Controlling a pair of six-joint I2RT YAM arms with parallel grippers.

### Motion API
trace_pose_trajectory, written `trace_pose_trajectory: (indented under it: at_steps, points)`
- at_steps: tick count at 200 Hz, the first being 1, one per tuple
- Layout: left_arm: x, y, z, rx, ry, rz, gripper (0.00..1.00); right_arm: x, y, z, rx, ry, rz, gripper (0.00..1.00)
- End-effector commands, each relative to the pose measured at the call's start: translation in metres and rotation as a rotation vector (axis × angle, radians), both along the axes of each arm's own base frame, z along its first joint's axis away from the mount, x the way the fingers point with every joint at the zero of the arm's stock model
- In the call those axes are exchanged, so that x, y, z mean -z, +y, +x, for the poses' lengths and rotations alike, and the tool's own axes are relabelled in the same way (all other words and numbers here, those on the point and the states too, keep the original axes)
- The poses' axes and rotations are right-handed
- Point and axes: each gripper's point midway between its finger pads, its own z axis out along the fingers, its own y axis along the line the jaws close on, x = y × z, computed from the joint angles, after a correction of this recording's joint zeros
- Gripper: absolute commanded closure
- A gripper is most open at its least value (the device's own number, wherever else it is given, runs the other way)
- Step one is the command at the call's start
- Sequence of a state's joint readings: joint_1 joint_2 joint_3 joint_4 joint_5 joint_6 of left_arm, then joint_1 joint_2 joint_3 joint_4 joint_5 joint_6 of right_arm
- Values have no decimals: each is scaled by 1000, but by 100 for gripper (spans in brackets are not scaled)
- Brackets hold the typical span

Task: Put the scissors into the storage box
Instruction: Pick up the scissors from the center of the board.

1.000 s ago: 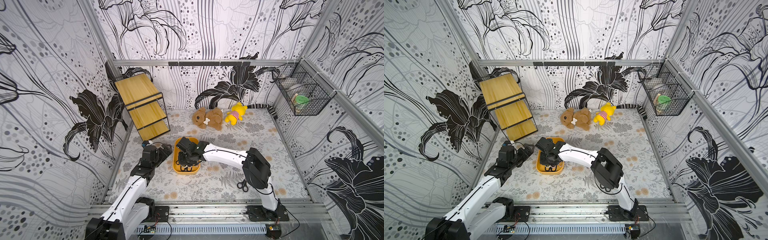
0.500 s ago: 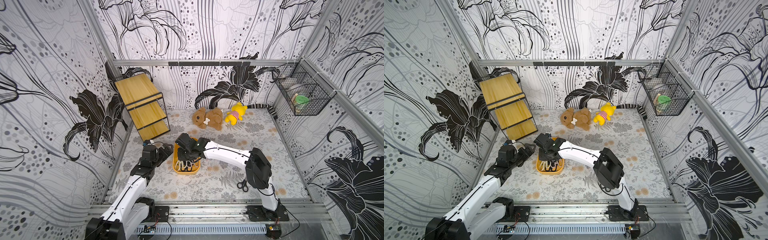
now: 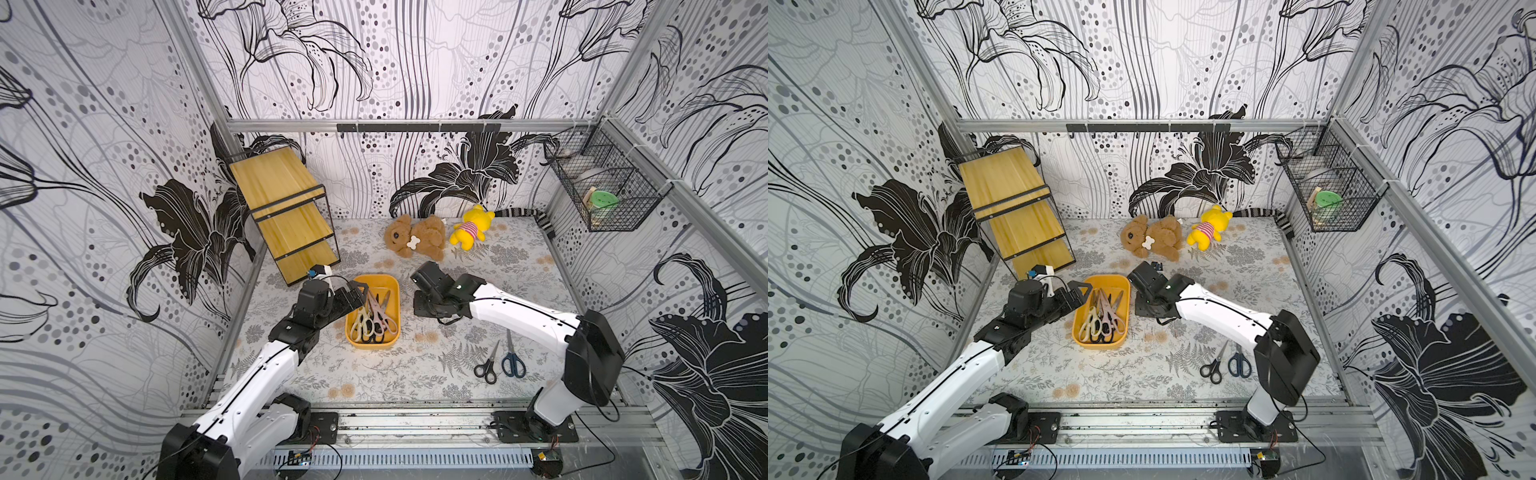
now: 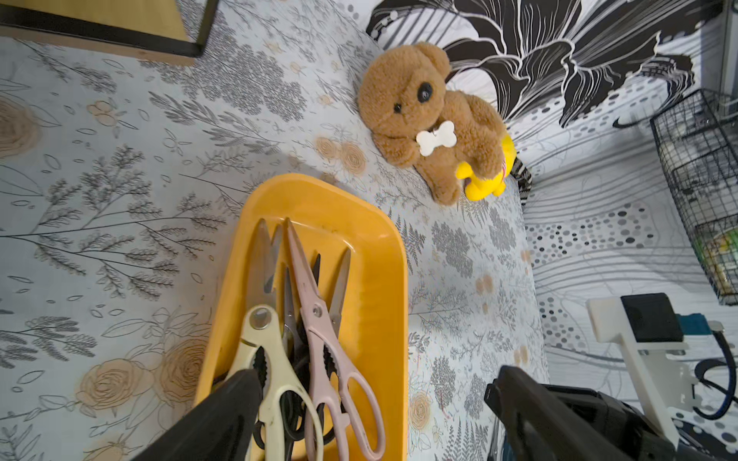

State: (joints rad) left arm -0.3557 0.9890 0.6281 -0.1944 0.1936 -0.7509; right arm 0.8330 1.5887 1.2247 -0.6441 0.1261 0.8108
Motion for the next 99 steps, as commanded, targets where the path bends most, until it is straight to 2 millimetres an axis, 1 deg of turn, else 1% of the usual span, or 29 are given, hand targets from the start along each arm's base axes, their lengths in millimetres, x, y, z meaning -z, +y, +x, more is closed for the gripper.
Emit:
trace_pose_trajectory:
  at_steps: [1,20,44,71,99]
  points:
    - [-4,-13,2,39,-22,57,3,15,-38,-19,47,40,-73,70]
    - [-1,-30,0,79,-15,71,3,32,-62,-35,79,79,-115,70]
    - [4,-45,-1,108,-4,82,3,53,-84,-54,104,138,-124,71]
    - [18,-50,-1,110,36,84,3,73,-105,-70,143,197,-112,72]
    - [24,-48,-3,108,49,100,3,82,-117,-83,172,227,-113,73]
